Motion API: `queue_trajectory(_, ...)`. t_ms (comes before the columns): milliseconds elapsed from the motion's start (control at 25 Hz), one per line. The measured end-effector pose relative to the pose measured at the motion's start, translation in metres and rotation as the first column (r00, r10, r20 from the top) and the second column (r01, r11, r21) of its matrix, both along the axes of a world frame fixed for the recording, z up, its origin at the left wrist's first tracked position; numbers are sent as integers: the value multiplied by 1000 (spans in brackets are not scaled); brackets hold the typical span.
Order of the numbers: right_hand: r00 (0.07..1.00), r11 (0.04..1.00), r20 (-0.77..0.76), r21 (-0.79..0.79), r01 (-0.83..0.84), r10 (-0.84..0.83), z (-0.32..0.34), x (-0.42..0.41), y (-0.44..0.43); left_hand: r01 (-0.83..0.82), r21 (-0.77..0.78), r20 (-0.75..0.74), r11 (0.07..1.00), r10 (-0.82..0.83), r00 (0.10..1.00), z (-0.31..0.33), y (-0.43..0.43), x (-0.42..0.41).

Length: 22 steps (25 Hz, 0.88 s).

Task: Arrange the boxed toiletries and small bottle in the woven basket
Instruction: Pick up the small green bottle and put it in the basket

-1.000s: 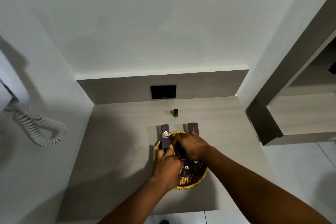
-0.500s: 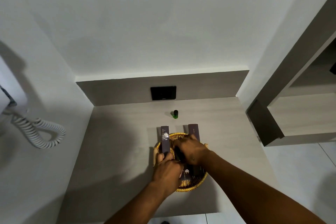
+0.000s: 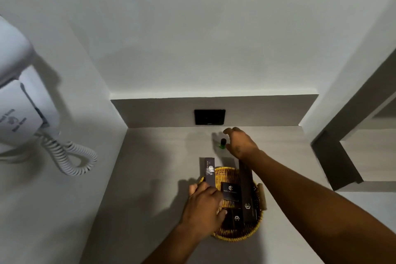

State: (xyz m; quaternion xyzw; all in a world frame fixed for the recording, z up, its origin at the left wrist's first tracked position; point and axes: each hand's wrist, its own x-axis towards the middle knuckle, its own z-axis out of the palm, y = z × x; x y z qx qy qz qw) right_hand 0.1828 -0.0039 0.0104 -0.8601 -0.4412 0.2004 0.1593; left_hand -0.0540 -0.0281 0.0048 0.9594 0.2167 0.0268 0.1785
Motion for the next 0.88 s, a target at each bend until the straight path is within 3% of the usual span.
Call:
queue_trajectory(400, 1000, 990, -19, -144, 7, -10, -37, 10, 31, -73, -20, 21, 997, 73, 997, -7, 10, -19)
queue_trajectory(560, 1000, 997, -16, -81, 11, -13, -22, 7, 21, -55, -22, 12, 998, 55, 998, -8, 10, -13)
queue_trajectory(760, 997, 981, 42, 177, -74, 67, 19, -18, -21, -65, -3, 11, 998, 65, 998, -16, 8, -12)
queue_trajectory(880, 982, 981, 33, 33, -189, 188, 22, -40, -49, -42, 6, -25, 999, 42, 999, -19, 3, -11)
